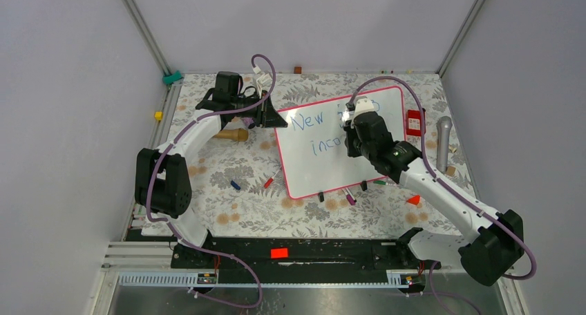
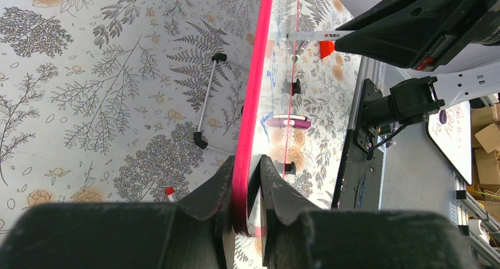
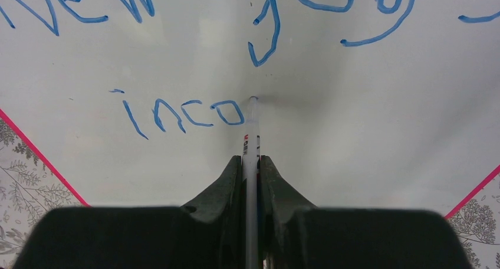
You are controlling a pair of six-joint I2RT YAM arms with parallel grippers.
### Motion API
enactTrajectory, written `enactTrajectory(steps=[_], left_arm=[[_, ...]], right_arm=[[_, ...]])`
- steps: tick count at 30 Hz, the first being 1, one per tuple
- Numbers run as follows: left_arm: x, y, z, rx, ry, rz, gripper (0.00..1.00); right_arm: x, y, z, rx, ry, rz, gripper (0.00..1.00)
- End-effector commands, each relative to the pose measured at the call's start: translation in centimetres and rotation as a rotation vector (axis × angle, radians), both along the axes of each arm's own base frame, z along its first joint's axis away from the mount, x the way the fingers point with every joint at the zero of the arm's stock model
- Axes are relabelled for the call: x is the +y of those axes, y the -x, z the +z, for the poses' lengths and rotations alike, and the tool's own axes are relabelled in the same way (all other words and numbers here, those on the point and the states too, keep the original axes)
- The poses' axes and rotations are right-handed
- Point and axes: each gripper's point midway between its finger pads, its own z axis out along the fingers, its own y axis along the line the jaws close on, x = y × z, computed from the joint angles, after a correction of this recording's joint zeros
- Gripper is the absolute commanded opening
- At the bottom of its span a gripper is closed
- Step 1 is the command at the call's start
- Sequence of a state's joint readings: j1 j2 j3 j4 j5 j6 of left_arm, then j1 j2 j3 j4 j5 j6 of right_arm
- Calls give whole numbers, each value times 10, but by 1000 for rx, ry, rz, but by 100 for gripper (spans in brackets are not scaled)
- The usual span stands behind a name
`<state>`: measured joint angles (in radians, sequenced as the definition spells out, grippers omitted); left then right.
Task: Write a sentence on the whiteboard
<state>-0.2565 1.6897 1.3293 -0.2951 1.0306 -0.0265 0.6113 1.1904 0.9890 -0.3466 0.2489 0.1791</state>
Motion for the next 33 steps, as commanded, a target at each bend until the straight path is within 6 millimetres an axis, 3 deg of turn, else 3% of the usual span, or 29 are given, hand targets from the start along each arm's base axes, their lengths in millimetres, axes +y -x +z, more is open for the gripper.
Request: enactTrajectory(steps=[1, 9, 15, 33], left_arm=[[-1, -22, -9, -169, -99, 37, 12], [-1, -21, -9, -168, -98, 35, 12], [-1, -21, -10, -168, -100, 35, 12], [-1, -22, -11, -168, -104, 40, 12]], right_arm=[[-1, 3, -4, 4, -31, -8, 0], [-8, 12, -21, 35, -19, -23, 0], [-16, 0, -11, -3, 16, -82, 0], [-11, -22, 9, -39, 15, -110, 0]])
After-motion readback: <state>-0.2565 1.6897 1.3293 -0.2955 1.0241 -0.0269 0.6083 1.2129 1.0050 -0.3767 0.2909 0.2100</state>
